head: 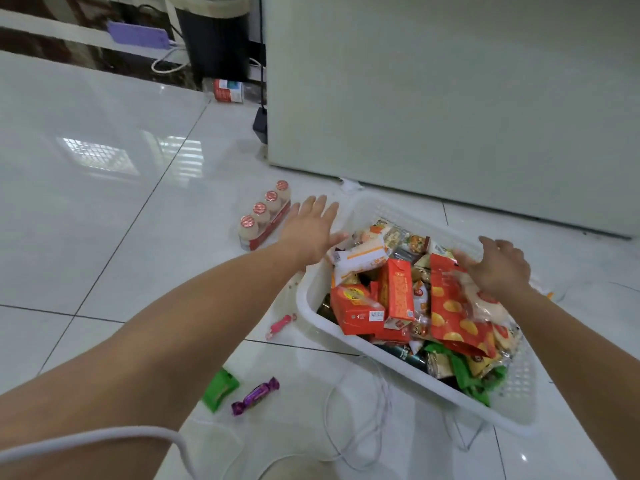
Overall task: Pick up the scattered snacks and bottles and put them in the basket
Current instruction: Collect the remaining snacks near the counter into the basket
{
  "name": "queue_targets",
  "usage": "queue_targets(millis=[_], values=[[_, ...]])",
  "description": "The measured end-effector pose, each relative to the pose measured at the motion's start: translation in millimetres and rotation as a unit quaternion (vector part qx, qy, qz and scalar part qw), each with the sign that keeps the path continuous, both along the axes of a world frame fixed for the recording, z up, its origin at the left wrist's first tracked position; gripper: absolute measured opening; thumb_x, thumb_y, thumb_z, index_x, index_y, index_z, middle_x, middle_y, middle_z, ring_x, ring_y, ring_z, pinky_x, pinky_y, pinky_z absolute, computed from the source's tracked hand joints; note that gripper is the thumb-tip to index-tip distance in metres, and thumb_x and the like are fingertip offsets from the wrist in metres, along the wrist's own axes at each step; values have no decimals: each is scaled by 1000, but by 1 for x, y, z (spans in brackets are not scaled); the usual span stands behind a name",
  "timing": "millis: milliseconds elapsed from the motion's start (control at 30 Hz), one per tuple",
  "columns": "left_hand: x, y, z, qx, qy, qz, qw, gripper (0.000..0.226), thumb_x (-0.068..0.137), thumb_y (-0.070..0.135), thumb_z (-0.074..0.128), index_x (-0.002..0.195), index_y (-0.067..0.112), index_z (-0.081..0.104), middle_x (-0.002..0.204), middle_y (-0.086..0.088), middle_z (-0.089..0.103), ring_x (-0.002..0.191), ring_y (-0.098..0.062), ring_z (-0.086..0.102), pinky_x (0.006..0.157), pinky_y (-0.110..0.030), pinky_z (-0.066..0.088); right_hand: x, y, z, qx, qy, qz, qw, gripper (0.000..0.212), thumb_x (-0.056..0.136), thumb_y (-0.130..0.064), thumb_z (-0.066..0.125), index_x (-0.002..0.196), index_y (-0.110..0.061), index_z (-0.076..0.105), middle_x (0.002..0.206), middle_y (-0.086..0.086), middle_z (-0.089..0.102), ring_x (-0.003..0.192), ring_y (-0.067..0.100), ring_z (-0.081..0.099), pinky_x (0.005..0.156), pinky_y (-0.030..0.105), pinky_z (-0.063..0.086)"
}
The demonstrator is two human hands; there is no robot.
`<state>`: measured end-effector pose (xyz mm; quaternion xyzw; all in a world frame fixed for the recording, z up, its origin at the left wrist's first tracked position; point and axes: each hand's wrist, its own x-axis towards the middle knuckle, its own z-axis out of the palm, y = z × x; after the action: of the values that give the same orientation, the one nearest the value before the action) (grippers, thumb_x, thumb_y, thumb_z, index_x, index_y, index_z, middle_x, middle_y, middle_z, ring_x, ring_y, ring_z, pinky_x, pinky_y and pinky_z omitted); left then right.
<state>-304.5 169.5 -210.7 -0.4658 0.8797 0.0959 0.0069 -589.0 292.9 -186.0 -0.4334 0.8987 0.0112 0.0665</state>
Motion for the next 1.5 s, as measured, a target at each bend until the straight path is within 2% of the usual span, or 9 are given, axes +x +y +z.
queue_targets(millis=[133, 400, 633, 800, 1000, 1100, 1167, 1300, 1500], values=[[59, -12, -2, -28, -9, 87, 996, 70, 97, 53, 28, 152, 19, 0, 160, -7, -4, 147, -27, -7, 119, -44, 1, 42, -54, 7, -37, 0, 93, 995, 73, 89, -62, 38, 146, -16, 29, 153, 14, 28, 141, 32, 23, 116, 48, 17], [164, -6, -21, -21, -99, 187, 977, 79, 95, 58, 29, 151, 20, -12, 158, -8, -18, 145, -29, -18, 117, -47, -7, 165, -138, -16, -12, -9, 275, 961, 72, 90, -63, 35, 150, -27, 17, 160, 6, 10, 147, 25, 8, 118, 49, 3], [183, -4, -37, -14, -118, 200, 972, 83, 94, 57, 35, 151, 19, -14, 159, -7, -17, 146, -29, -16, 117, -47, -7, 219, -149, -61, 79, -54, 311, 946, 84, 87, -66, 40, 151, -29, 1, 160, 6, -8, 148, 27, -9, 117, 49, -8], [155, -16, -52, -12, -109, 172, 979, 87, 93, 58, 38, 150, 19, -15, 159, -7, -16, 146, -28, -16, 117, -46, -7, 213, -153, -75, 133, -30, 302, 944, 96, 83, -68, 45, 151, -24, -6, 159, 11, -13, 147, 30, -11, 116, 52, -8], [112, -35, -65, 3, -84, 127, 988, 86, 93, 56, 40, 150, 21, -14, 159, -3, -16, 146, -26, -15, 117, -44, -6, 209, -150, -80, 167, 23, 282, 945, 99, 84, -55, 55, 151, -13, -5, 159, 10, 10, 148, 29, 1, 117, 52, -4], [101, -39, -74, 24, -98, 119, 988, 86, 94, 53, 41, 151, 14, -11, 160, -4, -11, 147, -25, -11, 118, -43, -2, 212, -150, -79, 163, 35, 276, 946, 91, 84, -43, 57, 150, -10, 5, 152, 12, 29, 146, 28, 12, 117, 51, -4], [99, -41, -77, 36, -107, 118, 987, 84, 95, 48, 43, 151, 9, -5, 160, -7, -4, 147, -29, 3, 119, -42, 5, 212, -152, -80, 156, 38, 275, 948, 85, 81, -40, 60, 147, -10, 16, 144, 12, 39, 141, 28, 23, 117, 51, -2], [92, -45, -75, -21, -72, 129, 989, 66, 94, 36, 53, 144, 4, 23, 143, -13, 30, 118, -32, 45, 99, -36, 34, 210, -152, -80, 141, 27, 280, 949, 76, 75, -46, 65, 137, -15, 33, 134, 7, 49, 134, 25, 35, 118, 50, -2], [81, -48, -79, -45, -71, 188, 979, 51, 83, 6, 58, 130, 1, 38, 124, -12, 41, 106, -27, 49, 83, -32, 39, 208, -151, -80, 130, 16, 287, 949, 79, 74, -47, 66, 138, -15, 31, 136, 6, 47, 135, 25, 33, 118, 50, -4]])
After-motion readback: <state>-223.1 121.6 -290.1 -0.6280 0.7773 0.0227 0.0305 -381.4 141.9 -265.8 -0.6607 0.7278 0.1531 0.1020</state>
